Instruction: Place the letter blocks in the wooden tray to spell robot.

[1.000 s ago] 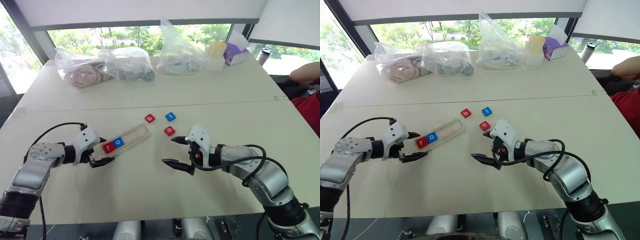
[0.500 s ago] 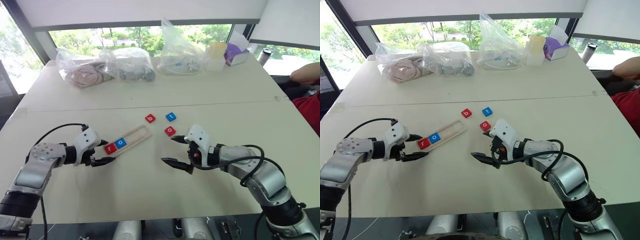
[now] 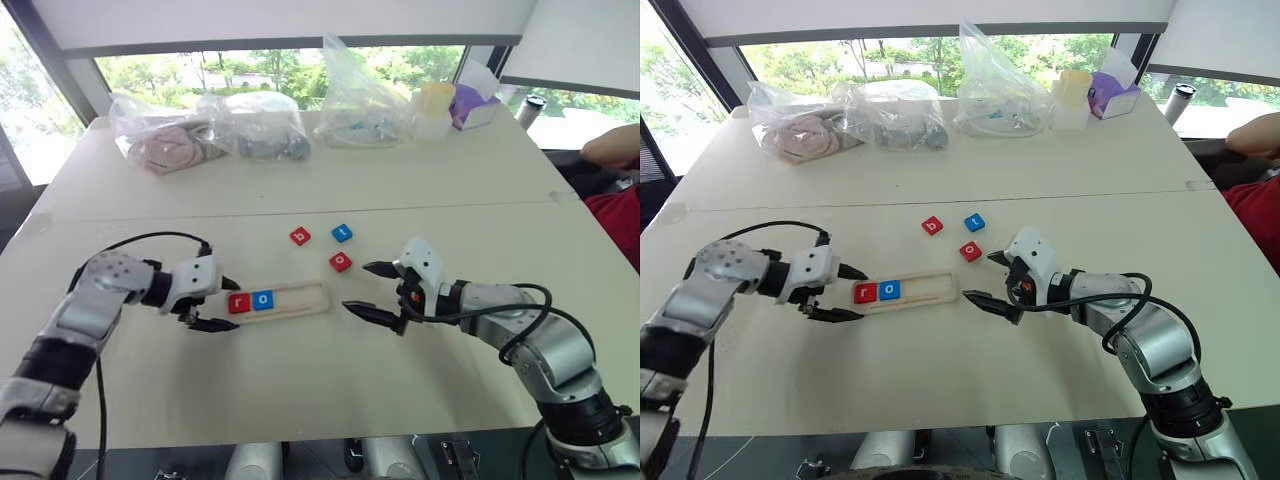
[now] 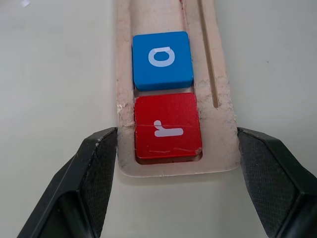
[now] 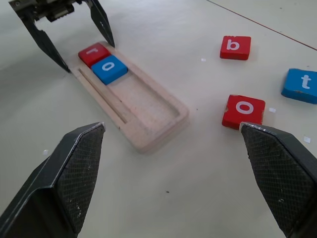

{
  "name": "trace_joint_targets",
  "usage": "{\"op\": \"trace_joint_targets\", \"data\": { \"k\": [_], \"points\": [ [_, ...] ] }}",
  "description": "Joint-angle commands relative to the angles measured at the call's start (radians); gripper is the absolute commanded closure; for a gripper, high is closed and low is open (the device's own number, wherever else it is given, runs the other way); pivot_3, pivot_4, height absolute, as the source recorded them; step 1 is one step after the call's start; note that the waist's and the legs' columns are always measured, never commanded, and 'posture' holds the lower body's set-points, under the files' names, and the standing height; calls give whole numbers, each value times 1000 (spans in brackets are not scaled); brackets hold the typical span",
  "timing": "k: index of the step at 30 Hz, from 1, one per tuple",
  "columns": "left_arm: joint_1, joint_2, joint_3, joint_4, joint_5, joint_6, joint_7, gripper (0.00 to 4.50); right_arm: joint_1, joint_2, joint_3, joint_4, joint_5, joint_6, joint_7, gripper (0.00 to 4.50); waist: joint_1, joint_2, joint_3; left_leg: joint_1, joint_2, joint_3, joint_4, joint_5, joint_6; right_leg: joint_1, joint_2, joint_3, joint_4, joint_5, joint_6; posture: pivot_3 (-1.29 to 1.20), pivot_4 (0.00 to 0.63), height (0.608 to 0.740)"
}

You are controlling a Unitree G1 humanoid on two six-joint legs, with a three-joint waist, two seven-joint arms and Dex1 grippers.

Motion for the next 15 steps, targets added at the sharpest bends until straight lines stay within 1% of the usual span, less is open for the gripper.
{"op": "trace_joint_targets", "data": {
  "k": [1,4,6,7,11,15],
  "points": [
    [-36,-29,-34,81,43,-59,-24,1356,17,10,-16,-52,7,-10,-20,0,1,0,0,0,0,0,0,0,0,0,0,0,0,0,0,0,150,740],
    [-62,-42,-47,125,52,-85,-56,1356,35,14,-18,-65,8,-9,-33,0,2,0,0,1,0,0,1,0,0,1,0,0,0,0,0,0,150,740],
    [-73,-41,-54,140,53,-72,-82,325,42,19,-15,-69,7,-8,-41,0,1,0,0,1,0,0,2,0,0,2,0,0,1,0,0,0,150,740],
    [-76,-41,-54,144,52,-68,-91,44,43,21,-17,-69,9,-7,-45,0,0,0,0,1,0,0,2,0,0,2,0,0,1,0,0,0,150,740],
    [-67,-46,-23,138,58,-80,-45,44,30,34,-20,-60,11,4,-64,0,-2,0,0,1,0,0,1,0,0,2,0,0,1,0,0,0,150,740],
    [-41,2,14,106,36,-58,-61,44,-56,99,-51,-25,44,22,-104,0,-5,0,0,2,0,-1,1,0,0,2,0,0,1,0,0,0,150,740]
  ]
}}
